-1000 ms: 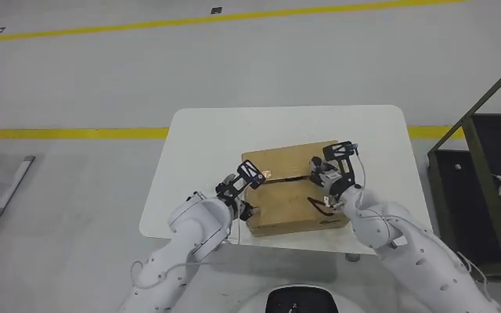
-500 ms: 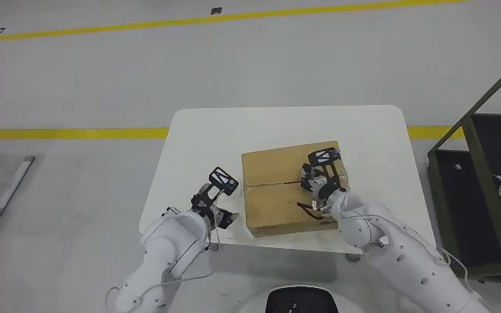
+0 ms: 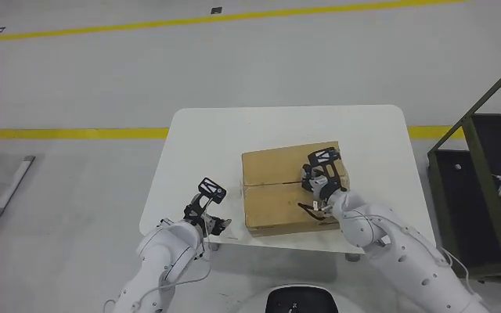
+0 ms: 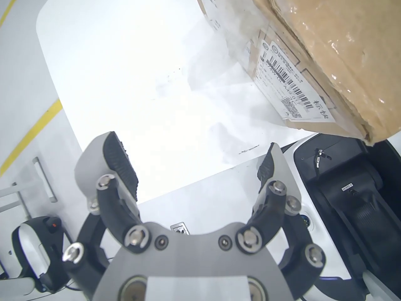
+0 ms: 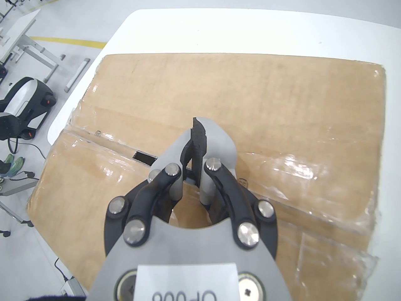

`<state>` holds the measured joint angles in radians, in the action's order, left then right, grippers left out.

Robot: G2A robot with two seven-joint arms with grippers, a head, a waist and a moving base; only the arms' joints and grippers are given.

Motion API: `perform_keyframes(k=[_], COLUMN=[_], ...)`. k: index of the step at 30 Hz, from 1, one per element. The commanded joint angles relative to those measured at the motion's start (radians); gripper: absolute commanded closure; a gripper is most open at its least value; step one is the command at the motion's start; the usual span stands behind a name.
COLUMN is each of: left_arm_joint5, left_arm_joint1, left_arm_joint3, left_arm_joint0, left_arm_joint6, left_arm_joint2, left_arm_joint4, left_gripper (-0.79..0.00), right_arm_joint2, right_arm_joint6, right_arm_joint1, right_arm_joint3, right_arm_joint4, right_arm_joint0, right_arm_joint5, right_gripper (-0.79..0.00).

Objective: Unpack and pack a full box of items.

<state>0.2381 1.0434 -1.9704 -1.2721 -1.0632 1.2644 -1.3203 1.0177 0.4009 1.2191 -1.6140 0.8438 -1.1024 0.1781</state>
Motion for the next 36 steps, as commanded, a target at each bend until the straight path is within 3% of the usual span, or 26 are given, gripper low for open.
perform_keyframes(k=[1, 4, 9, 21, 27, 36], left_arm_joint5=[0.000, 0.000, -0.025, -0.077, -0.089, -0.091], left_arm_joint1=[0.000, 0.000, 0.011, 0.047, 0.058, 0.059], left_arm_joint3=[0.000, 0.000, 0.050, 0.238, 0.309, 0.313], left_arm_joint0=[0.000, 0.000, 0.000, 0.107, 0.140, 0.129], left_arm_joint6=[0.000, 0.000, 0.159, 0.404, 0.425, 0.391], left_arm_joint2=[0.000, 0.000, -0.010, -0.097, -0.130, -0.142], left_arm_joint4=[0.000, 0.000, 0.111, 0.190, 0.175, 0.086], left_gripper=[-0.785, -0.785, -0.785, -0.785, -0.785, -0.785], right_arm_joint2=[0.004, 0.014, 0.027, 0.051, 0.061, 0.071], right_arm_joint6=[0.010, 0.028, 0.044, 0.068, 0.074, 0.079], right_arm_joint1=[0.000, 0.000, 0.000, 0.003, 0.005, 0.008], right_arm_joint3=[-0.004, -0.009, -0.016, -0.032, -0.035, -0.044], right_arm_joint4=[0.007, 0.012, 0.018, 0.022, 0.022, 0.029], right_arm_joint0=[-0.002, -0.006, -0.013, -0.030, -0.036, -0.046], right_arm_joint5=[-0.005, -0.018, -0.032, -0.054, -0.059, -0.063], right_gripper=[0.000, 0.000, 0.000, 0.000, 0.000, 0.000])
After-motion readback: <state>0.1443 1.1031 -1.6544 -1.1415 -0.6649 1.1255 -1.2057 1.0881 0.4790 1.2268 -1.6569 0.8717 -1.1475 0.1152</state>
